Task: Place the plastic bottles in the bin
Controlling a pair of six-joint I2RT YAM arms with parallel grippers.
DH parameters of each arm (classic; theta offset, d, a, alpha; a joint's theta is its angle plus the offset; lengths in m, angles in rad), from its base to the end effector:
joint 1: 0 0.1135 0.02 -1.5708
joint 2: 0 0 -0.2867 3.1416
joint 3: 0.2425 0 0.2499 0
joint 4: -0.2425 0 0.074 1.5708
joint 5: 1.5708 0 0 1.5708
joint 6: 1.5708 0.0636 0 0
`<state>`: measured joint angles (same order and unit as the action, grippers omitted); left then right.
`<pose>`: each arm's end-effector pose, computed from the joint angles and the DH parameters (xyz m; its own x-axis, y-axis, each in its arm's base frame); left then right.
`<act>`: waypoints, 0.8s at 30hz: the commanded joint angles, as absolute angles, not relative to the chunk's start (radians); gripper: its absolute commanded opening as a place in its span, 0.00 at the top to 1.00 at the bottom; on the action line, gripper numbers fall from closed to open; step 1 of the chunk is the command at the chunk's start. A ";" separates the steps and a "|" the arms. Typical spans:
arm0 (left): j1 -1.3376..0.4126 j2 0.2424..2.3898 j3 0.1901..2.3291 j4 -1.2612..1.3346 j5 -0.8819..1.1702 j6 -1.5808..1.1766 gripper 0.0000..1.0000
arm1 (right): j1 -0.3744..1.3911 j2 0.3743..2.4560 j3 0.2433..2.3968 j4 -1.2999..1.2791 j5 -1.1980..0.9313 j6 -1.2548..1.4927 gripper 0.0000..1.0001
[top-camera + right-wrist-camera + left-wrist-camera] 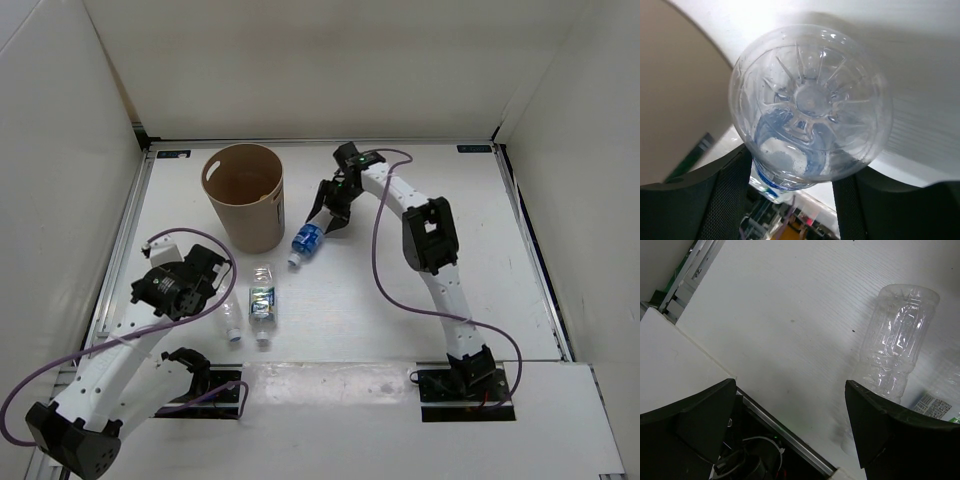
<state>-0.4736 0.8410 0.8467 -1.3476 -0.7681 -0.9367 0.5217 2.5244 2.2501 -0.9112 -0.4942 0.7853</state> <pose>0.1076 -0.0055 0.2720 -0.6647 -0.3104 -0.6795 -0.5870 0.7797 0.2181 0.4639 0.3015 0.1510 -0.9876 0.1503 0.0450 0.1485 0.8034 0.5766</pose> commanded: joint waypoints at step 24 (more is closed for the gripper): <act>-0.489 0.868 0.891 -1.459 -0.839 -1.082 0.00 | 0.294 1.905 2.313 -0.350 -0.724 0.474 1.00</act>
